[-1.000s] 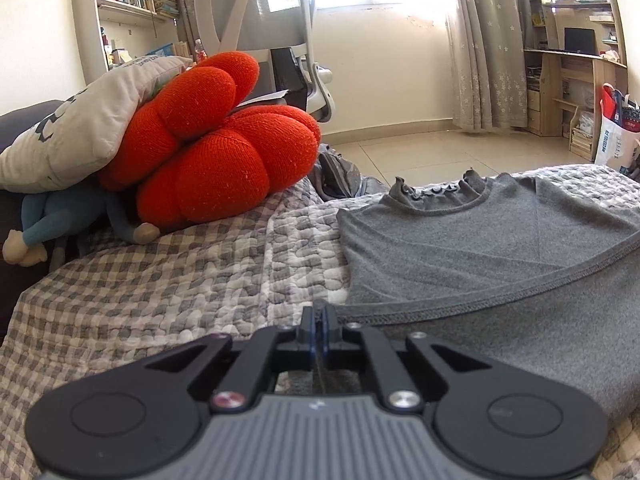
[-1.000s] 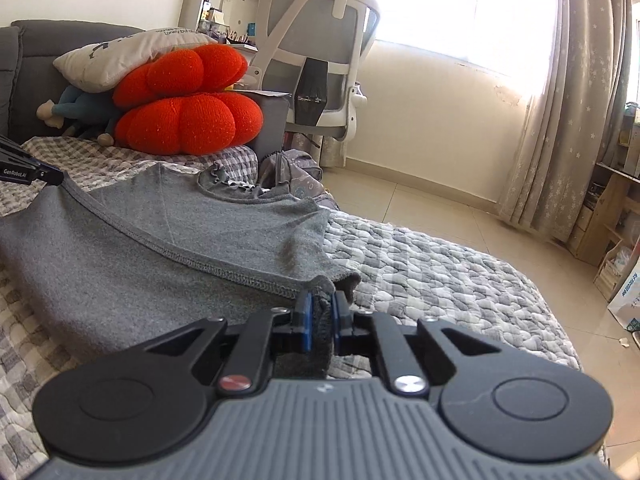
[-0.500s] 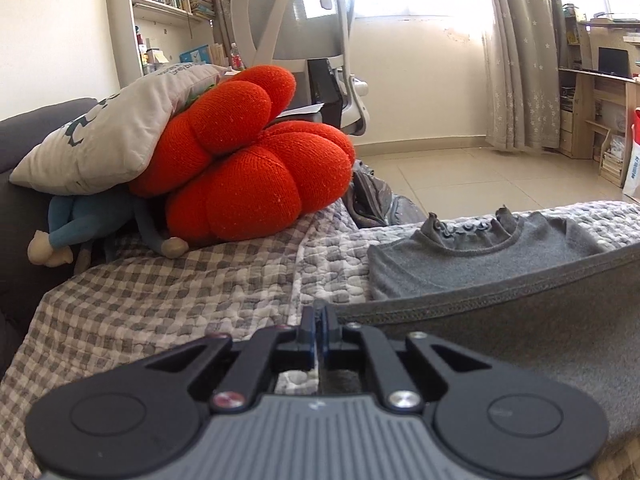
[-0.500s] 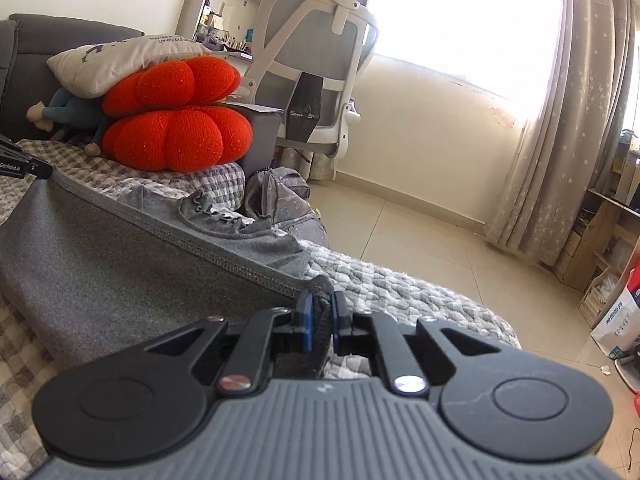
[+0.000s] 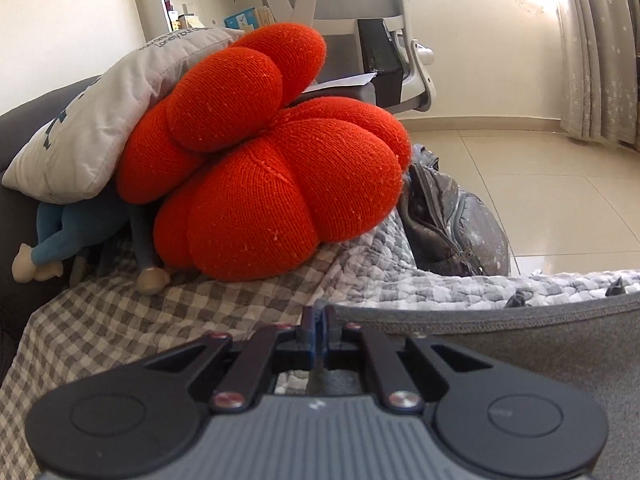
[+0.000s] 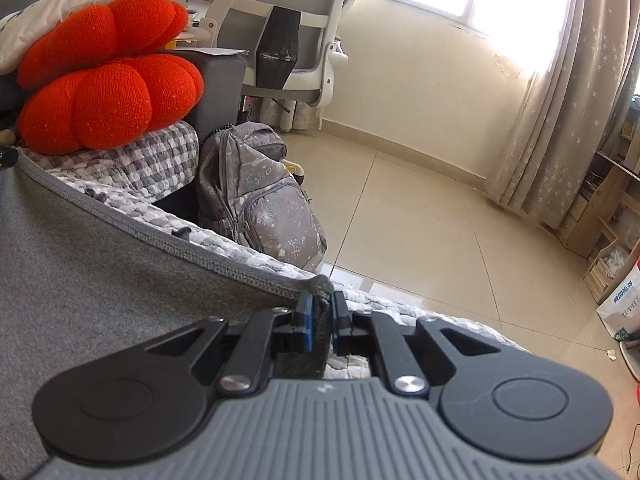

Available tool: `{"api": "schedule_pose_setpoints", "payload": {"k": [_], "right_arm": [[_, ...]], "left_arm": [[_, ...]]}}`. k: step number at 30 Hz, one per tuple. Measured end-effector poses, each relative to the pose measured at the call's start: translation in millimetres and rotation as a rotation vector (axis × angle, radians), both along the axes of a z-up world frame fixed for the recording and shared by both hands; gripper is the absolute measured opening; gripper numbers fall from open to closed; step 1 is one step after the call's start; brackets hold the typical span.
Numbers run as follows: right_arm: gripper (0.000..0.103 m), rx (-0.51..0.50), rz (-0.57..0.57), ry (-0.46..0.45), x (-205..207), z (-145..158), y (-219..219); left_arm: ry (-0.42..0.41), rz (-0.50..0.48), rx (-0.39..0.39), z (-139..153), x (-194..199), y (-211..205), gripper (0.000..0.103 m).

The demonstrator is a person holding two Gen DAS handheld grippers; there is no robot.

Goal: Fold clothes
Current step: 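Lift the hem with both grippers and fold it over toward the collar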

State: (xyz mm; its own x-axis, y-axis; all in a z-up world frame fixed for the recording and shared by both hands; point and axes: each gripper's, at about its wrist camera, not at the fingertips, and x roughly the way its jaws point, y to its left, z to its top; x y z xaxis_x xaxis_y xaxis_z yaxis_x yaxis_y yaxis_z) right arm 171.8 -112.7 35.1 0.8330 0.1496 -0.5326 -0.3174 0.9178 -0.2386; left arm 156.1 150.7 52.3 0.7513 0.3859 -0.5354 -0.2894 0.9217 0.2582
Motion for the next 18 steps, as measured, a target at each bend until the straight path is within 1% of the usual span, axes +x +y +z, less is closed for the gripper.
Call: {"api": "schedule_pose_setpoints", "payload": {"k": [3,4,6,8,9,10,11,12,13,14,15,16,17,18], "right_arm": [[0.009,-0.025,-0.03,0.017,8.2,-11.8,2.8],[0.009,-0.021,-0.04,0.018,10.2,-14.7,2.5],[0.009,-0.007,-0.056,0.017,11.0,-18.9,2.0],[0.011,-0.01,-0.066,-0.003,10.8,-18.2,2.9],[0.011,-0.009,-0.072,-0.015,10.2,-17.1,2.7],[0.011,0.003,-0.088,-0.024,7.7,-13.3,-1.1],[0.018,0.016,-0.103,-0.034,5.1,-9.5,-4.8],[0.032,0.028,-0.118,-0.043,2.5,-5.6,-8.5],[0.036,0.042,-0.133,-0.062,-3.2,-0.3,-12.6],[0.037,0.081,-0.104,-0.057,-12.7,6.4,-16.3],[0.037,0.119,-0.075,-0.052,-22.3,13.0,-20.1],[0.037,0.158,-0.046,-0.046,-31.8,19.6,-23.8],[0.037,0.205,-0.007,-0.032,-43.9,23.7,-25.4],[0.04,0.252,0.032,-0.018,-56.1,27.8,-26.9]], "left_arm": [[-0.008,-0.01,0.028,-8.2,8.5,-9.2,0.004],[-0.004,0.001,0.032,-9.8,11.4,-10.6,0.005],[0.002,0.03,-0.007,-10.0,14.1,-7.0,0.005],[-0.007,0.049,-0.05,-8.5,11.0,0.4,0.006],[-0.008,0.061,-0.053,-7.8,8.9,4.5,0.006],[-0.009,0.076,-0.059,-5.8,6.2,9.8,0.008],[-0.023,0.092,-0.082,-1.7,1.4,17.0,0.01],[-0.044,0.103,-0.119,4.0,-5.2,24.0,0.01],[-0.06,0.096,-0.172,10.8,-14.4,29.8,0.012],[-0.066,0.058,-0.237,16.9,-26.6,32.1,0.017],[-0.068,0.006,-0.303,22.2,-39.9,32.4,0.02],[-0.066,-0.04,-0.337,25.1,-54.0,27.6,0.024],[-0.062,-0.082,-0.349,26.5,-68.6,19.7,0.027],[-0.058,-0.118,-0.344,26.0,-83.1,9.0,0.029]]}}
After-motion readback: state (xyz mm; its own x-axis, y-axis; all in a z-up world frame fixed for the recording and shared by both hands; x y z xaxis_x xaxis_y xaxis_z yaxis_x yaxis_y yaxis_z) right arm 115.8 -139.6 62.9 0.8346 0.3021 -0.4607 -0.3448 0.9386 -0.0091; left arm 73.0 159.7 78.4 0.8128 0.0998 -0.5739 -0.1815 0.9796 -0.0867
